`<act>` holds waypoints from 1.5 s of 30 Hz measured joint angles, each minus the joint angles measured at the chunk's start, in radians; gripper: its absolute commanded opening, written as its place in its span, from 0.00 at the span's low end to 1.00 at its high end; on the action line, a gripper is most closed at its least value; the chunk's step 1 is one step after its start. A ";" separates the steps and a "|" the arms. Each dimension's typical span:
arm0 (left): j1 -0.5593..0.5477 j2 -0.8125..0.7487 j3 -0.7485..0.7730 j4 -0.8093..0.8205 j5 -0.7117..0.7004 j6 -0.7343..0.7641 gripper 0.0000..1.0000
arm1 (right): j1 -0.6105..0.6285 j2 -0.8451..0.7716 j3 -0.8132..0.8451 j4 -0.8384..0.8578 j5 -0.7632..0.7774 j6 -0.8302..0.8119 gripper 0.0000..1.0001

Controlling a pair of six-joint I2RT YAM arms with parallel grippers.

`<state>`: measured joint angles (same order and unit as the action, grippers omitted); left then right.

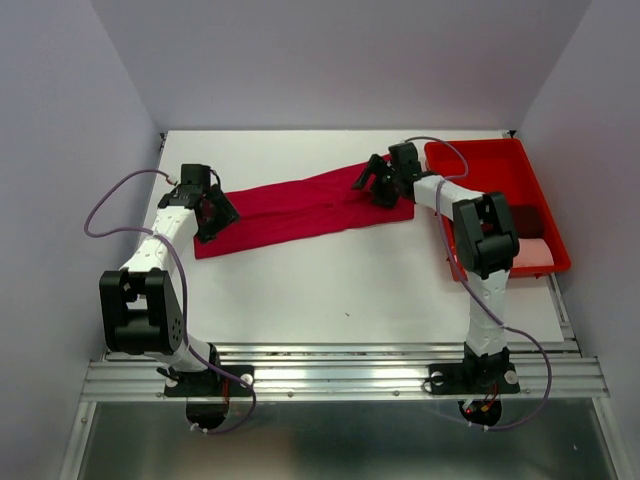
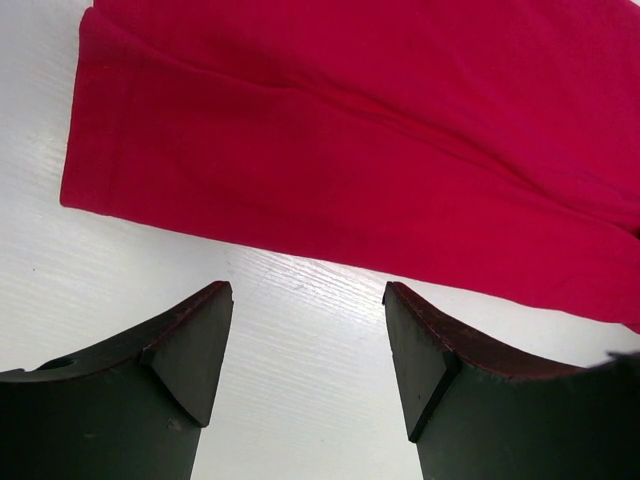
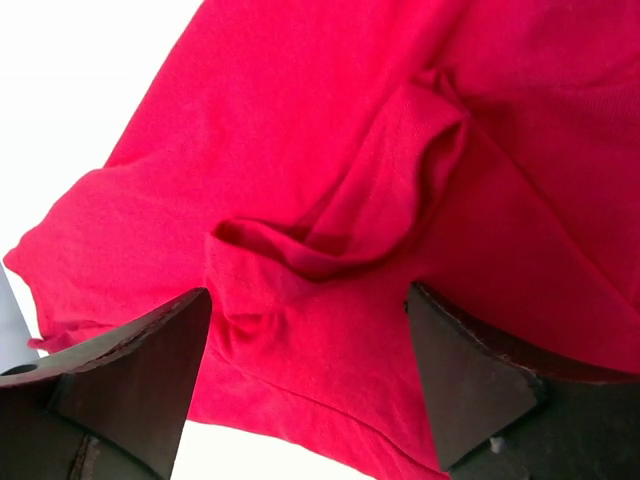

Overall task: Roll the t-shirts
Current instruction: Fold the T-shirt at the center of the board.

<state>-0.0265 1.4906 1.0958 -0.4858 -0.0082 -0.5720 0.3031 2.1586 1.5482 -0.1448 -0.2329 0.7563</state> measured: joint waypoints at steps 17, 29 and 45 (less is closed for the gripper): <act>0.000 -0.001 0.016 -0.012 -0.021 0.008 0.73 | 0.000 0.205 0.295 0.049 -0.040 0.049 0.84; 0.000 -0.001 0.016 -0.013 -0.022 0.007 0.72 | 0.000 0.240 0.414 0.082 -0.049 0.054 0.83; 0.000 -0.001 0.017 -0.012 -0.018 0.007 0.72 | 0.002 0.150 0.232 0.048 -0.012 0.008 0.84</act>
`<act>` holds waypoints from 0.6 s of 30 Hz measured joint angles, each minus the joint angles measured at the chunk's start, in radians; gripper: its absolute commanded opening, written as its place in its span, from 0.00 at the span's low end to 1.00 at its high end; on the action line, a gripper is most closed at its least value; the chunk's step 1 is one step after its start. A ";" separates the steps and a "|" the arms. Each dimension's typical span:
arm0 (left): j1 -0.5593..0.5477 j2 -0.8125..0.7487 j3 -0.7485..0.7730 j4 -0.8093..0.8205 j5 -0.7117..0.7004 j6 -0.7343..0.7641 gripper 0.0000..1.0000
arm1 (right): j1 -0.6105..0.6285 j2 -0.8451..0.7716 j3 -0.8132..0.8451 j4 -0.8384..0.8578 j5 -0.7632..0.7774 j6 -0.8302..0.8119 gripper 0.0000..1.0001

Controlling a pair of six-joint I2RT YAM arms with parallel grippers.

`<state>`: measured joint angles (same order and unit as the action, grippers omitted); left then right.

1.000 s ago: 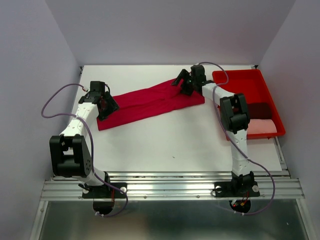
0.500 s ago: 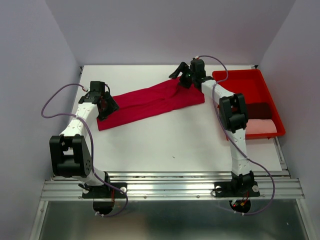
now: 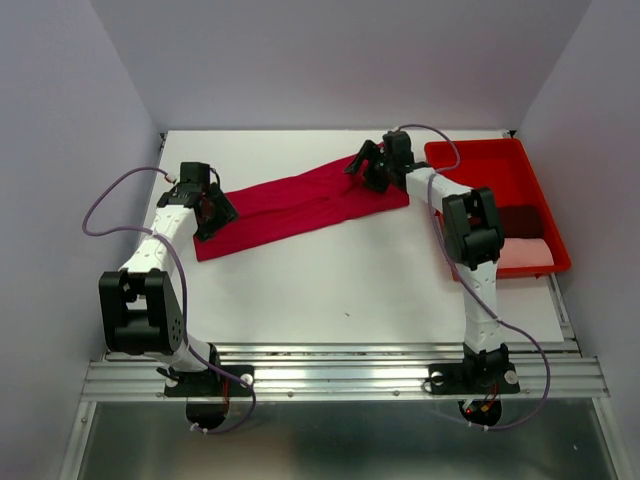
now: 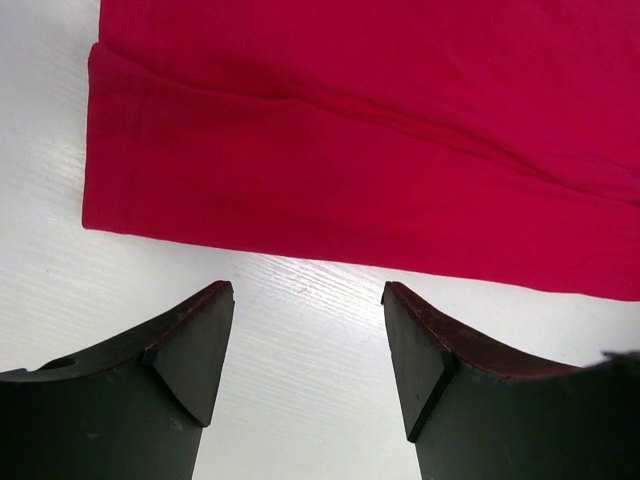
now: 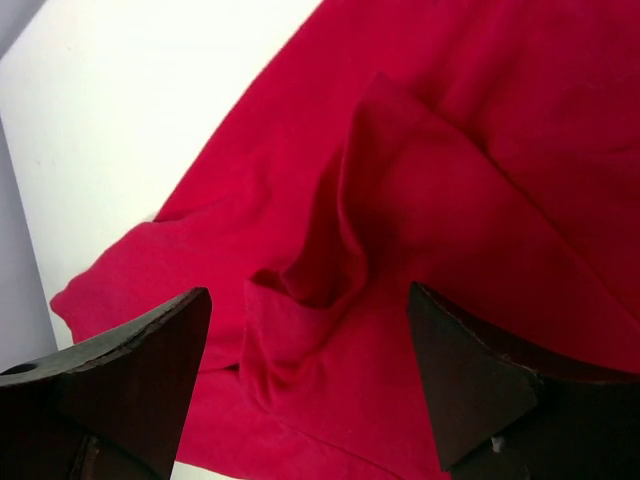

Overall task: Roll the t-shirts
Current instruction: Fold the T-shirt at the center of the board.

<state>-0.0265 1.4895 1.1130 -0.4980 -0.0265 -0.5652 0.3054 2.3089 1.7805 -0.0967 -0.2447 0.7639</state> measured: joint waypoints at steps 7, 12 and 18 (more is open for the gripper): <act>0.000 0.000 0.000 0.000 0.000 0.000 0.72 | 0.020 0.000 -0.022 0.001 -0.003 0.000 0.84; 0.000 0.000 0.000 0.000 0.000 0.000 0.72 | 0.051 0.002 -0.017 0.001 -0.018 0.000 0.84; 0.000 0.000 0.000 0.000 -0.001 0.000 0.72 | 0.091 0.070 0.134 -0.002 -0.042 0.001 0.84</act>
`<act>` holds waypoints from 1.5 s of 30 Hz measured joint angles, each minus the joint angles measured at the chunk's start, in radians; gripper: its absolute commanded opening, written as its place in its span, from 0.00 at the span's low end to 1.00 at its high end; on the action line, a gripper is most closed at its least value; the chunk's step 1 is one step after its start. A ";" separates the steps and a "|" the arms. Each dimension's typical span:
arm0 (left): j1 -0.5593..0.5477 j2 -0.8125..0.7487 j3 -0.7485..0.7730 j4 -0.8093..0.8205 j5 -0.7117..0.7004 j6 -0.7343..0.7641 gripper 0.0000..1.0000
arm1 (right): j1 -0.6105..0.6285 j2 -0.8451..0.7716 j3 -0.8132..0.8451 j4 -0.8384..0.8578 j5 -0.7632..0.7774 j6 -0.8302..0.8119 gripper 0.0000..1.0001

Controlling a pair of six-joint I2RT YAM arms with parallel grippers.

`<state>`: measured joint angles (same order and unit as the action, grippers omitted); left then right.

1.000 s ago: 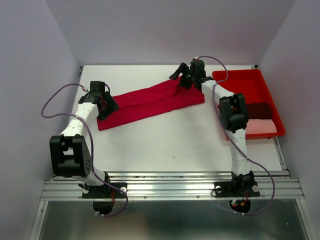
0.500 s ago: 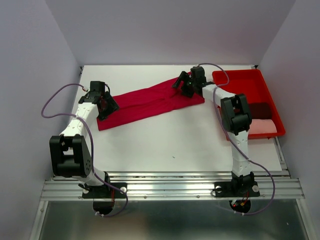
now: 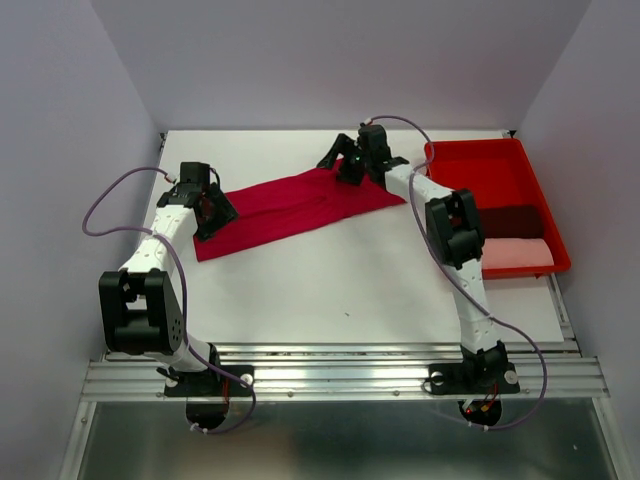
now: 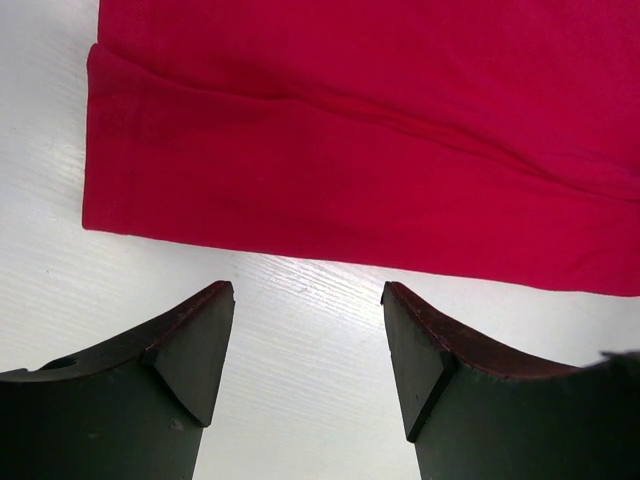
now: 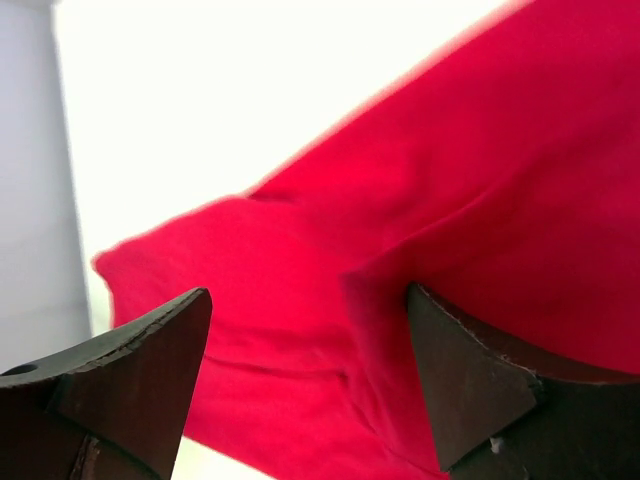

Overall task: Roll the t-shirts
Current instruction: Fold the T-shirt at the center of the board.

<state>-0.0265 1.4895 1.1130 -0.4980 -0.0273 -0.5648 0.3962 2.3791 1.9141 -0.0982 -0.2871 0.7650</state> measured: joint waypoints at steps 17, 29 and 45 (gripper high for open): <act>-0.005 0.028 0.018 0.005 0.018 0.000 0.71 | 0.011 0.108 0.209 -0.131 0.084 -0.058 0.83; -0.012 0.127 0.070 0.058 0.024 0.003 0.71 | -0.024 -0.101 -0.090 -0.159 0.240 -0.129 0.57; -0.013 0.284 0.002 0.106 -0.038 -0.024 0.70 | -0.108 -0.188 -0.317 -0.105 0.393 -0.198 0.42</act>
<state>-0.0391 1.7737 1.1145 -0.3916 -0.0654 -0.5892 0.2886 2.1910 1.5970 -0.2028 0.1059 0.5671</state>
